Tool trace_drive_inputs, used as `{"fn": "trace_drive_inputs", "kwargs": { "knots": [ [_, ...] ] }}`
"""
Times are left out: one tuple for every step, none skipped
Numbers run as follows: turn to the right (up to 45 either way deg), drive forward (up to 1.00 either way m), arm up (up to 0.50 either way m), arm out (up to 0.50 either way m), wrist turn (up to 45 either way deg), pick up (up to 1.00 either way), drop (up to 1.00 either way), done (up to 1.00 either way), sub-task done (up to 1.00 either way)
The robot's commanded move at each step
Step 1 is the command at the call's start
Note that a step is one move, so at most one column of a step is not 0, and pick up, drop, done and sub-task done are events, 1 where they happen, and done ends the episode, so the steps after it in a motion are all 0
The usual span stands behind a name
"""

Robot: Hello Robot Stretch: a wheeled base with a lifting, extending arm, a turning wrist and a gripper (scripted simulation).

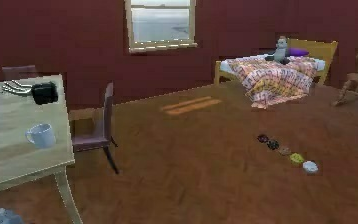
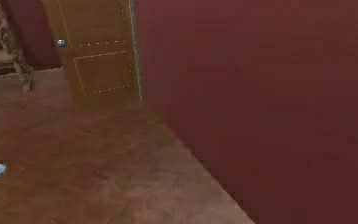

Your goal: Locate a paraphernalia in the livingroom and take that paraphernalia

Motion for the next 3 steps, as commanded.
{"fn": "trace_drive_inputs", "kwargs": {
  "knots": [
    [45.0,0.0,0.0,0.0,0.0,0.0,0.0,0.0,0.0],
    [0.0,0.15,0.0,0.0,0.0,0.0,0.0,0.0,0.0],
    [9.0,0.0,0.0,0.0,0.0,0.0,0.0,0.0,0.0]
  ]
}}
